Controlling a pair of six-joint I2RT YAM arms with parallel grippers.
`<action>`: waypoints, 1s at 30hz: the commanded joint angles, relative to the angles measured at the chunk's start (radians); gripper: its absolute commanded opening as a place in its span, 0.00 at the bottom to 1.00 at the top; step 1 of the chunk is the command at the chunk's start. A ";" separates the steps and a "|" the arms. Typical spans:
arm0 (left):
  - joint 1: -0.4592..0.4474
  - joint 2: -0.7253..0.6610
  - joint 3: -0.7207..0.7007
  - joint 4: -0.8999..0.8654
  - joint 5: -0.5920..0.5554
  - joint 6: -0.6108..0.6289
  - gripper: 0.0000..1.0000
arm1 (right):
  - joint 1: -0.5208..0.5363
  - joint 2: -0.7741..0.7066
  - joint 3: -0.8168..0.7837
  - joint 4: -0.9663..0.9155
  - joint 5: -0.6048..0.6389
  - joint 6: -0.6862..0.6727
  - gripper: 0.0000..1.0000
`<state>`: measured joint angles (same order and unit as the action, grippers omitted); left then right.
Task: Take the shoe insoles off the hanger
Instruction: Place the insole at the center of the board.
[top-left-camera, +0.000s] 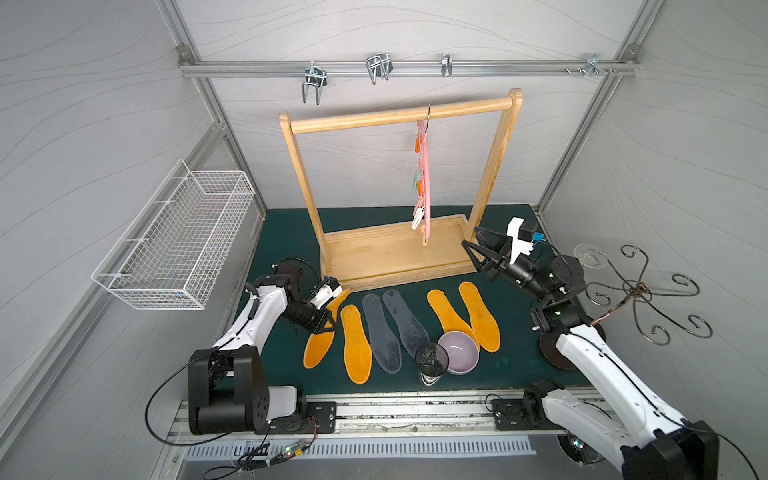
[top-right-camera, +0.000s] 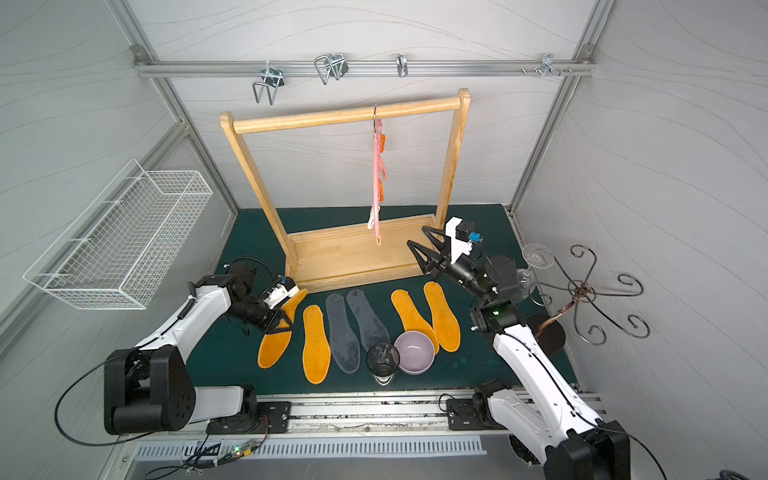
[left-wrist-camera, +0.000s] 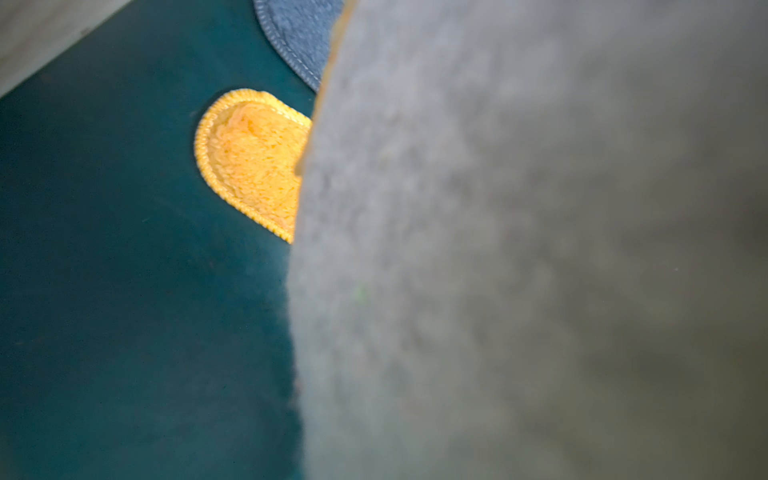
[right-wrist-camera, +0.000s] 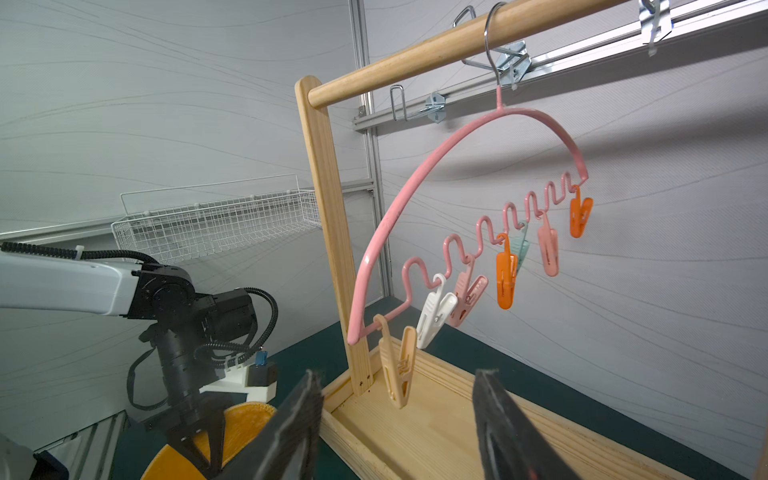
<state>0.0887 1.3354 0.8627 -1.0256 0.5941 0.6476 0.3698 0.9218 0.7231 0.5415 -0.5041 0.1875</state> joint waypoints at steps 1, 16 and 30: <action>0.042 0.034 0.005 0.041 0.028 -0.040 0.10 | 0.026 -0.032 0.042 -0.094 0.043 -0.080 0.60; 0.071 0.155 -0.016 0.061 -0.091 -0.079 0.30 | 0.047 -0.039 0.059 -0.137 0.075 -0.111 0.60; 0.151 0.166 -0.019 0.033 -0.063 -0.038 0.18 | 0.064 -0.017 0.070 -0.150 0.068 -0.115 0.60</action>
<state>0.2260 1.5120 0.8417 -0.9611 0.5018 0.5568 0.4263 0.9031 0.7605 0.4034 -0.4419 0.0818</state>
